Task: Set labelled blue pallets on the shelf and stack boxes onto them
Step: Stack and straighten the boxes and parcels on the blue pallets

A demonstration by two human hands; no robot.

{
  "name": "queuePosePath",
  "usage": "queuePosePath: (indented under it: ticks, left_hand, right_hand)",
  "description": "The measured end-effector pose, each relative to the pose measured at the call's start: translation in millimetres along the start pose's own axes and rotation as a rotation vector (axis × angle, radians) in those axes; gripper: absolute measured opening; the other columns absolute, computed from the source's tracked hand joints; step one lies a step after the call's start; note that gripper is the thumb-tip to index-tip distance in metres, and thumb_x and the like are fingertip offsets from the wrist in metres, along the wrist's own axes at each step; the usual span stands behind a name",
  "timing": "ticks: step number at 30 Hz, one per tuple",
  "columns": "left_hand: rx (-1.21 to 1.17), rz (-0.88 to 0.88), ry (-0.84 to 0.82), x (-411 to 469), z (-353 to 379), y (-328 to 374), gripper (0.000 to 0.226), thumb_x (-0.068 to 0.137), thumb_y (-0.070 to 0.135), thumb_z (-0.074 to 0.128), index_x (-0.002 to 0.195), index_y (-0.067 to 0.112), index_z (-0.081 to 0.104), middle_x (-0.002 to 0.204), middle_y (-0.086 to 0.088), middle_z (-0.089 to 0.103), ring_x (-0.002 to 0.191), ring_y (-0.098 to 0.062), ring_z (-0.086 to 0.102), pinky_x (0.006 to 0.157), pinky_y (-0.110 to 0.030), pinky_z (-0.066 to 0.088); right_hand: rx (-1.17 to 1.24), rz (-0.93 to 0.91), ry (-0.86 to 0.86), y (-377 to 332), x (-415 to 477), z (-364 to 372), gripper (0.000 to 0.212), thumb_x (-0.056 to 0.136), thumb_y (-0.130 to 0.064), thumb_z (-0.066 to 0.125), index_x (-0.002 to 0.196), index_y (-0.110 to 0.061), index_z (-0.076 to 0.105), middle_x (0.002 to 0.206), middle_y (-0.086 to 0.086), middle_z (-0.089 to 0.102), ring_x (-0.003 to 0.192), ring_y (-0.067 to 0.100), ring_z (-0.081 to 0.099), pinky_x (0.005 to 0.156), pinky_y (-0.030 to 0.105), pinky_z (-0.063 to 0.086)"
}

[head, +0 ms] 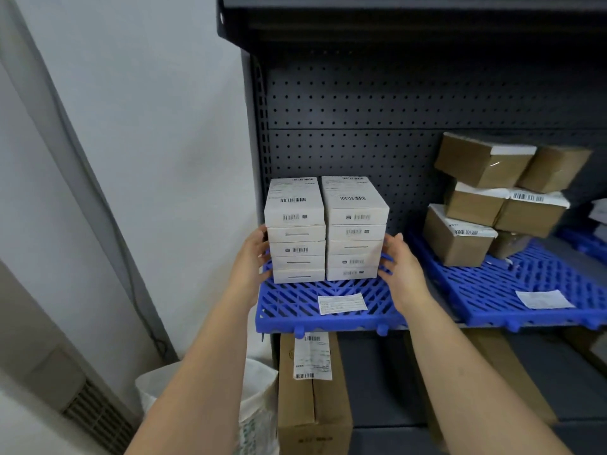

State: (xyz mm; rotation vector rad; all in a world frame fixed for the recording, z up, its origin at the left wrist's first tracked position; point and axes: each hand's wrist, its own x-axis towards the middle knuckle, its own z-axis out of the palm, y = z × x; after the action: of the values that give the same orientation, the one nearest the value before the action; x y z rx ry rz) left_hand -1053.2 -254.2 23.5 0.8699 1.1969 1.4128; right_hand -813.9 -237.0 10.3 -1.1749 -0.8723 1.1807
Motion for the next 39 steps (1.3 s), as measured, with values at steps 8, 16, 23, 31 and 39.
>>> queuePosePath:
  ticks: [8,16,23,31,39]
  left_hand:
    - [-0.018,-0.046,-0.029,16.2,-9.3,-3.1,0.043,0.095,0.040,0.033,0.132,0.034,0.054,0.127,0.002,0.062,0.116,-0.017,0.057,0.103,-0.049,0.044]
    - [0.026,0.013,-0.060,21.3,-16.5,1.5,0.042,0.097,0.037,0.033,0.131,0.032,0.057,0.133,-0.002,0.058,0.120,-0.019,0.055,0.100,-0.048,0.047]
    - [-0.004,0.086,-0.082,18.5,-10.2,13.2,0.044,0.099,0.034,0.030,0.136,0.031,0.053,0.137,0.004,0.056,0.123,-0.018,0.053,0.103,-0.050,0.044]
    - [-0.007,0.080,-0.088,21.0,-15.6,14.4,0.044,0.097,0.034,0.030,0.134,0.031,0.055,0.134,0.003,0.059,0.123,-0.024,0.054,0.102,-0.053,0.045]
    - [0.003,0.077,-0.072,13.4,-9.9,22.0,0.036,0.098,0.032,0.035,0.126,0.035,0.058,0.127,0.005,0.062,0.117,-0.020,0.057,0.099,-0.050,0.048]
  right_hand:
    - [-0.011,0.002,-0.030,3.2,10.7,-1.6,0.033,0.101,-0.047,0.034,0.102,-0.031,0.063,0.104,-0.006,0.065,0.096,0.013,0.061,0.075,0.028,0.047]
    - [-0.026,0.020,-0.035,-12.4,25.9,-13.7,0.039,0.100,-0.049,0.038,0.126,-0.026,0.056,0.121,-0.005,0.061,0.116,0.021,0.055,0.095,0.040,0.044]
    - [-0.103,-0.104,-0.107,-22.2,23.5,4.1,0.037,0.094,-0.053,0.044,0.124,-0.039,0.058,0.123,-0.011,0.063,0.116,0.014,0.056,0.102,0.040,0.043]
    - [-0.100,-0.088,-0.130,-23.0,20.3,3.4,0.040,0.098,-0.052,0.040,0.128,-0.033,0.059,0.123,-0.006,0.063,0.115,0.015,0.057,0.100,0.038,0.044]
    - [-0.163,-0.095,-0.108,-26.7,20.2,6.3,0.045,0.086,-0.064,0.046,0.124,-0.041,0.059,0.126,-0.012,0.061,0.118,0.014,0.054,0.106,0.047,0.039]
